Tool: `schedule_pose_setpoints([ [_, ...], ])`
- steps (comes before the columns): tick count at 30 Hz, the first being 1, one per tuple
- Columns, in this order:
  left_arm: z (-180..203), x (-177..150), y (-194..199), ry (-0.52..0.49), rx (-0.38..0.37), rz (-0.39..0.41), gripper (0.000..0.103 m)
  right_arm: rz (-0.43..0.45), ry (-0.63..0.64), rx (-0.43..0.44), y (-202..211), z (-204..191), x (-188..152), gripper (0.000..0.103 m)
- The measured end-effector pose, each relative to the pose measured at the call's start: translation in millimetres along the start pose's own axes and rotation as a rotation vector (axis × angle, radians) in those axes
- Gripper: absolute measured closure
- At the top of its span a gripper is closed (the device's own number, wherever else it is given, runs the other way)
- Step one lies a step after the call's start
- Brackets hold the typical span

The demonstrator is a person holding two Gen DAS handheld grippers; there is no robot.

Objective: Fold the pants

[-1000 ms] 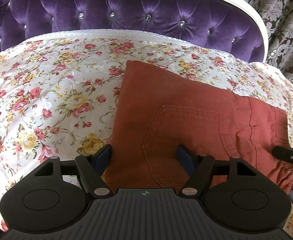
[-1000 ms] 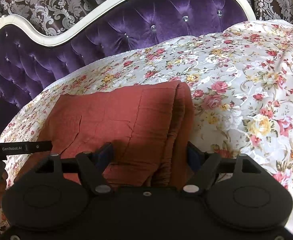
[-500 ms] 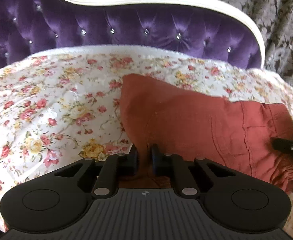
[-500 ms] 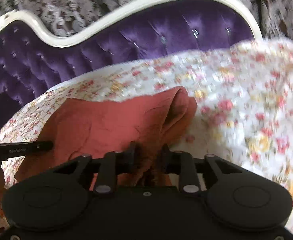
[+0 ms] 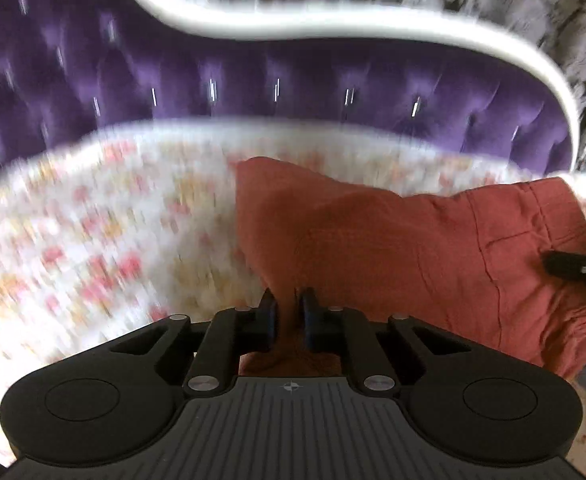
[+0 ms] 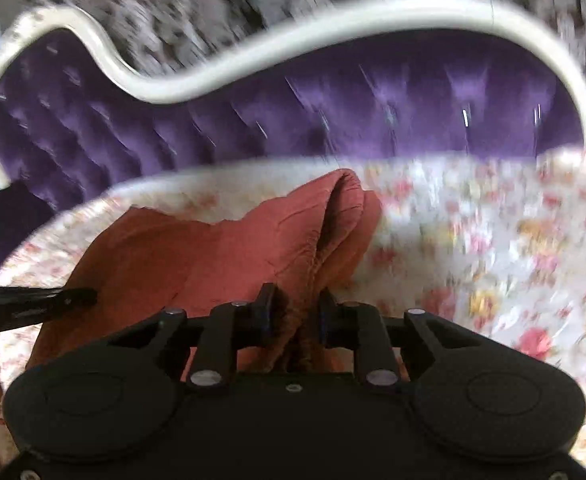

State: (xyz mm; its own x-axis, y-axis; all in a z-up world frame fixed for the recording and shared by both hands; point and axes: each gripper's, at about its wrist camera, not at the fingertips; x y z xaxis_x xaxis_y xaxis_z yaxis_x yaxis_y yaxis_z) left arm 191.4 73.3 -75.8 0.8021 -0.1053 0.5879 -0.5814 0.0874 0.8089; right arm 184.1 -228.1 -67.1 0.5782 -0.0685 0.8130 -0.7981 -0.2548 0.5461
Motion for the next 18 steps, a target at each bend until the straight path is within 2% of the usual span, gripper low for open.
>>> schedule_pose_setpoints([
  [2,-4,-5,-9,0.012,-0.005,-0.011,0.082,-0.045,-0.045,-0.009,-13,13,-7,0.062],
  [5,-6,-8,0,0.01,0.006,0.004,0.081,-0.034,-0.106,0.012,-2,22,-12,0.06],
  [7,-6,-7,10,0.027,0.022,0.011,0.082,0.0,-0.076,-0.046,12,14,-13,0.06],
  [9,-7,-10,24,0.04,0.054,0.023,0.082,0.067,-0.022,-0.104,33,1,-15,0.054],
  [12,-3,-14,35,0.035,0.054,0.031,0.082,0.115,0.044,-0.081,54,-19,-20,0.054],
  [14,0,-22,38,0.049,0.038,0.02,0.082,0.088,0.115,-0.064,52,-34,-29,0.055],
  [15,1,-26,37,0.05,0.034,0.013,0.082,0.067,0.143,-0.077,48,-39,-34,0.056],
  [16,2,-30,35,0.048,0.042,0.0,0.082,0.037,0.166,-0.11,42,-42,-41,0.063],
  [17,3,-34,31,0.047,0.053,-0.019,0.082,-0.004,0.173,-0.15,34,-41,-48,0.064],
  [18,2,-38,27,0.048,0.054,-0.038,0.082,-0.014,0.157,-0.155,30,-37,-54,0.064],
])
Point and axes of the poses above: each gripper's, at about its wrist camera, not at the fingertips, and y roughly against the way its jaws point, z to its right, x to its top, and after that the axes turned 4 degrees about -z, right-handed
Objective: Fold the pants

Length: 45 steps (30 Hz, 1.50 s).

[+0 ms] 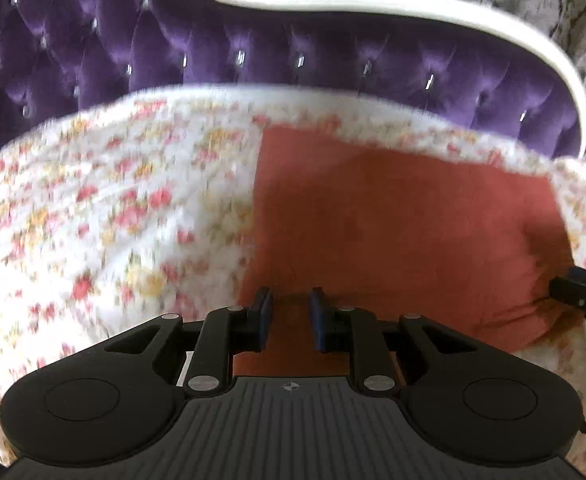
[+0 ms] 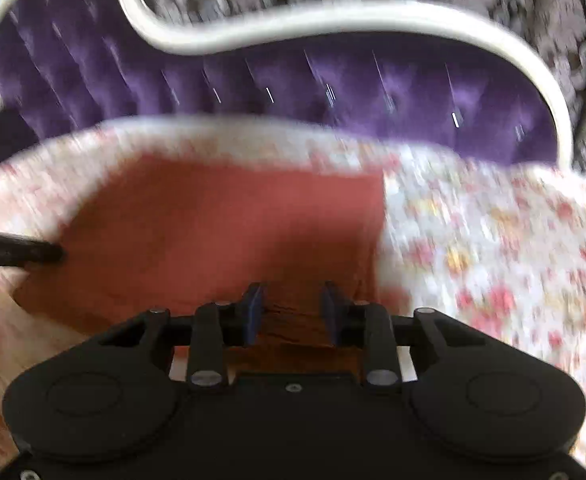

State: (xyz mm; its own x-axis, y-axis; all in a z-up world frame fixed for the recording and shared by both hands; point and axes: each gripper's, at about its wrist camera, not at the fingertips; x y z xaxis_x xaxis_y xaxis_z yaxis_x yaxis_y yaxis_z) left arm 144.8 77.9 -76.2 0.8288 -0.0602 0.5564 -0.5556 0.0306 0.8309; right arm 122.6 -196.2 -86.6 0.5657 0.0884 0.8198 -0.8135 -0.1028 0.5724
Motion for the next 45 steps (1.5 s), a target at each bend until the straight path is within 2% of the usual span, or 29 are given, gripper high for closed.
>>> schedule_pose_setpoints([
  [2,2,-6,-2,-0.013,0.013,0.008,0.082,0.017,-0.049,0.013,4,4,-2,0.064],
  [4,6,-6,4,-0.026,0.039,0.005,0.082,0.027,-0.046,0.006,13,2,2,0.063],
  [6,7,-6,13,-0.01,0.033,0.007,0.083,0.055,-0.041,0.011,27,-3,3,0.062],
  [8,9,-7,23,0.007,0.026,0.009,0.082,0.073,-0.041,0.018,41,-6,0,0.057],
  [12,22,-16,44,-0.009,0.066,0.019,0.082,0.097,-0.069,0.032,64,-16,-8,0.057],
  [16,36,-28,68,-0.032,0.102,0.041,0.082,0.096,-0.114,0.049,83,-17,-18,0.056],
  [20,43,-38,88,0.0,0.116,0.046,0.083,0.073,-0.14,0.063,93,-17,-24,0.055],
  [24,51,-46,103,-0.017,0.129,0.052,0.082,0.062,-0.153,0.017,104,-19,-32,0.048],
  [28,58,-54,118,-0.017,0.119,0.074,0.082,0.064,-0.166,0.003,115,-19,-38,0.047],
  [31,64,-58,124,-0.043,0.099,0.079,0.082,0.066,-0.178,0.011,122,-19,-41,0.042],
  [36,72,-66,128,-0.069,0.088,0.06,0.082,0.072,-0.189,0.004,131,-20,-45,0.042],
  [45,69,-78,124,-0.042,0.072,-0.011,0.082,0.064,-0.171,0.001,137,-26,-48,0.041],
])
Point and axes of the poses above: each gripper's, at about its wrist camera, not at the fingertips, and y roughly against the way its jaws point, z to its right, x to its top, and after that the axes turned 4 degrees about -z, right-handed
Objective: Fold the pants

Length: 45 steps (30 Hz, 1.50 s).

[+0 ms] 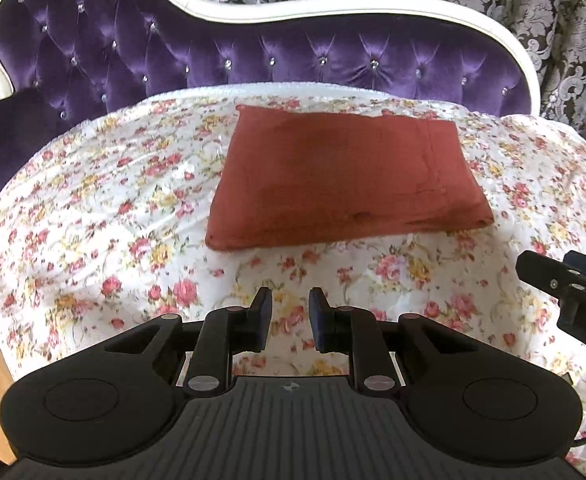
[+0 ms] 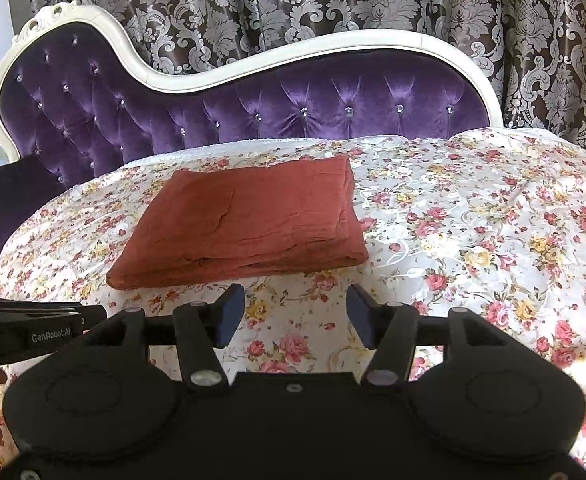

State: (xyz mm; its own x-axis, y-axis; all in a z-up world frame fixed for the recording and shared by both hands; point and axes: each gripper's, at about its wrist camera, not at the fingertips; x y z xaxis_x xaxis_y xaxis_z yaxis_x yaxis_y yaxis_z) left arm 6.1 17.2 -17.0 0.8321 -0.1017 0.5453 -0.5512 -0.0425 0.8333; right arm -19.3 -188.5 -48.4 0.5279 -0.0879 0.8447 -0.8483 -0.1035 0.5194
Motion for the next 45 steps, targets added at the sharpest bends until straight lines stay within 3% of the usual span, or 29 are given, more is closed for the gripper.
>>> schedule_pose_setpoints([
  [26,-2,0,-6,0.024,-0.007,-0.035,0.082,-0.036,0.012,-0.015,-6,-9,-1,0.041],
  [45,-2,4,-17,0.015,-0.013,-0.067,0.082,-0.065,0.009,-0.036,-17,-6,3,0.03],
])
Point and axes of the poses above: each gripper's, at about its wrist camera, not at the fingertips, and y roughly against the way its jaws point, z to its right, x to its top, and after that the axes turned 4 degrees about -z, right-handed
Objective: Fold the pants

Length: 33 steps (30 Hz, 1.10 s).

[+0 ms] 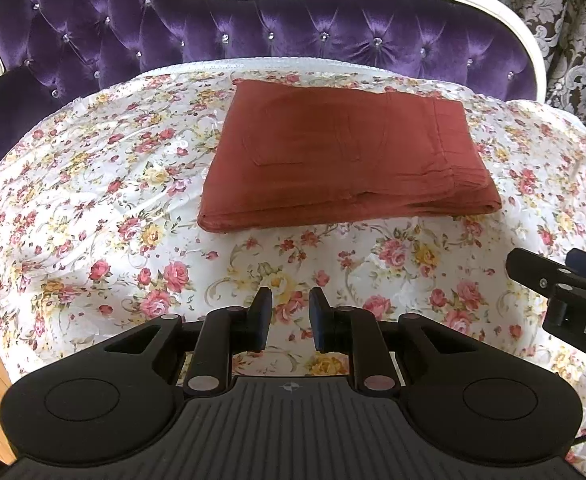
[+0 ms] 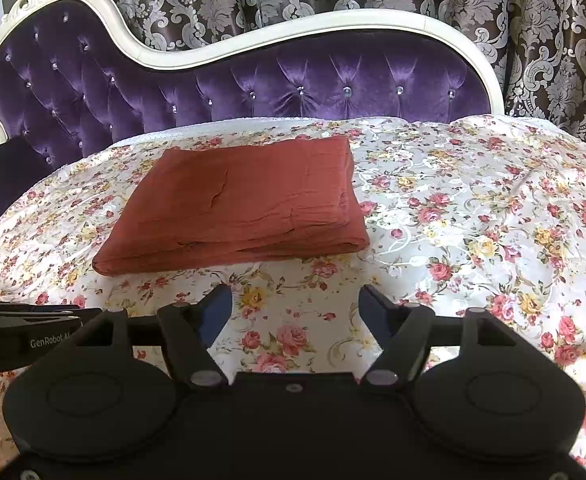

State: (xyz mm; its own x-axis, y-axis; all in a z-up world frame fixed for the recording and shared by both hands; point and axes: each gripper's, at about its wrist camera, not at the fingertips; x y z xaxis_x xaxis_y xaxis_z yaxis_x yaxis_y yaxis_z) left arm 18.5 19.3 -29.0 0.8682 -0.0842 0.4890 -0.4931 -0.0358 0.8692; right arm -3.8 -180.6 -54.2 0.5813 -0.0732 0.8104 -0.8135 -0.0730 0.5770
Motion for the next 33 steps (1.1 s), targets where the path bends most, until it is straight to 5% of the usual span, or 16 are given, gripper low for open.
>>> schedule_pose_setpoints([
  [33,-4,7,-20,0.0,0.001,-0.053,0.082,-0.056,-0.003,0.007,-22,-2,4,0.03],
])
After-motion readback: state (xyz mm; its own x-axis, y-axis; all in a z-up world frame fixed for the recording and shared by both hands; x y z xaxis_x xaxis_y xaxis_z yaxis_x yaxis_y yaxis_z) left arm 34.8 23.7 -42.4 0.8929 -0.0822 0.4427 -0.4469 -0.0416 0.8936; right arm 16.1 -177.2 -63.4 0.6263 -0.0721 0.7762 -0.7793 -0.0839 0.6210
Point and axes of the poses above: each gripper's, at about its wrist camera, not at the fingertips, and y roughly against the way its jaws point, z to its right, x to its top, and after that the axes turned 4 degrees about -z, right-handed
